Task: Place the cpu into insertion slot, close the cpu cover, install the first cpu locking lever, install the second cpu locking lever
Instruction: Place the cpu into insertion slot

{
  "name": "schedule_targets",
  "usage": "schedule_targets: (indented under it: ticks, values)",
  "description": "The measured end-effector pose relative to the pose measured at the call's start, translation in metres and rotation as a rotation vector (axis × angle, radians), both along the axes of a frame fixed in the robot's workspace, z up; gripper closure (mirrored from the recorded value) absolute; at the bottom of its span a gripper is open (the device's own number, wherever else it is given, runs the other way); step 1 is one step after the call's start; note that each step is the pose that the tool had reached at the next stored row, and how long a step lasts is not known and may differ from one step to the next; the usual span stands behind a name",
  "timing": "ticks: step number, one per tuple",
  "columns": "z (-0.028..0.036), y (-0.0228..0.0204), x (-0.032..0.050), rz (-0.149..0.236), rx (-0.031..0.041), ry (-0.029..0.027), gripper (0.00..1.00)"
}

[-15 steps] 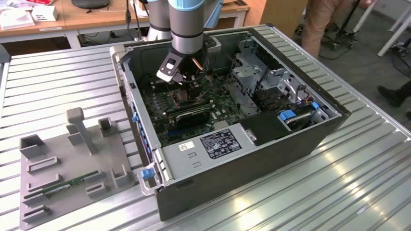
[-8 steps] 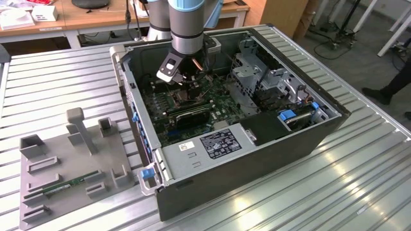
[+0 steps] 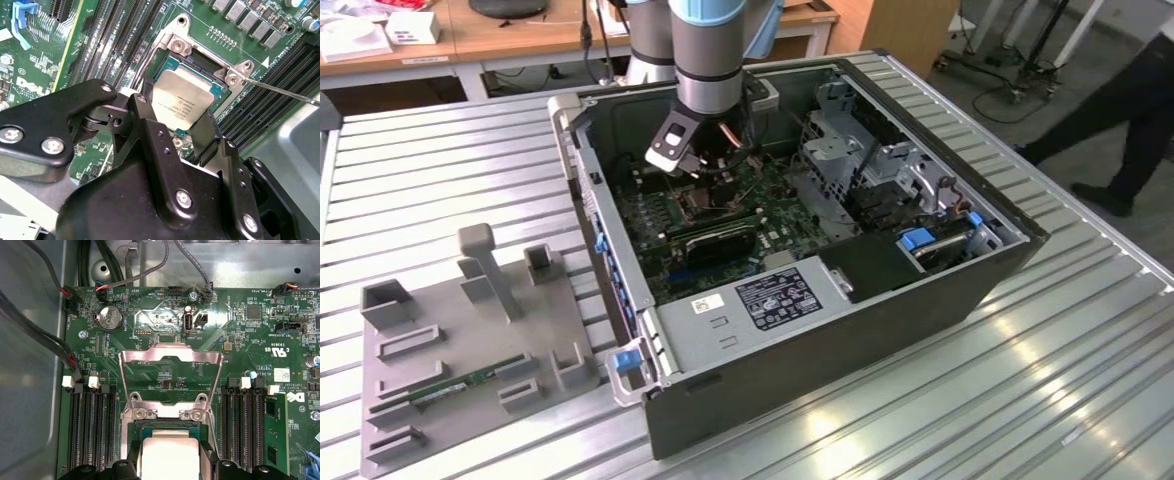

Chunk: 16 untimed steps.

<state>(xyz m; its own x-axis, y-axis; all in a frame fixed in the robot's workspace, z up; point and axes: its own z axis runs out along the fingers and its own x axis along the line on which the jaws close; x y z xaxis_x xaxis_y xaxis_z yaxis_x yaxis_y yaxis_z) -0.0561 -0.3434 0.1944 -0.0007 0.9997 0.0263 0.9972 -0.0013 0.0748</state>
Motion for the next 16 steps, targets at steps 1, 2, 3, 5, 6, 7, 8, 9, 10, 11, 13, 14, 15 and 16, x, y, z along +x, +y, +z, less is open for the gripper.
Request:
schedule_targets:
  ticks: [1,2,3,5,6,7,8,9,10,11,13,14,15,16]
  values:
    - [-0.0002,0.0000,0.0000,0.000,0.0000,0.0000,0.46]
    - [-0.0004,0.0000,0.0000,0.000,-0.0002,0.0001,0.46]
    - [-0.0006,0.0000,0.0000,0.000,-0.0002,0.0002,0.46]
    - [-0.0011,0.0000,0.0000,0.000,-0.0002,0.0002,0.46]
    - [-0.0014,0.0000,0.0000,0.000,-0.0002,0.0002,0.46]
    - [-0.0014,0.0000,0.0000,0.000,-0.0004,0.0003,0.46]
    - [-0.0015,0.0000,0.0000,-0.001,-0.0004,0.0003,0.46]
    - [-0.0015,0.0000,0.0000,-0.002,-0.0003,0.0002,0.46]
    - [-0.0016,0.0000,0.0000,-0.002,-0.0002,0.0001,0.46]
    - [-0.0016,0.0000,0.0000,-0.002,-0.0002,0.0001,0.46]
    - [-0.0018,0.0000,0.0000,-0.004,-0.0002,0.0002,0.46]
    - [-0.0020,0.0000,0.0000,-0.005,-0.0001,0.0000,0.46]
    - [-0.0021,0.0000,0.0000,-0.005,-0.0001,0.0001,0.46]
    - [-0.0022,0.0000,0.0000,-0.007,-0.0002,0.0002,0.46]
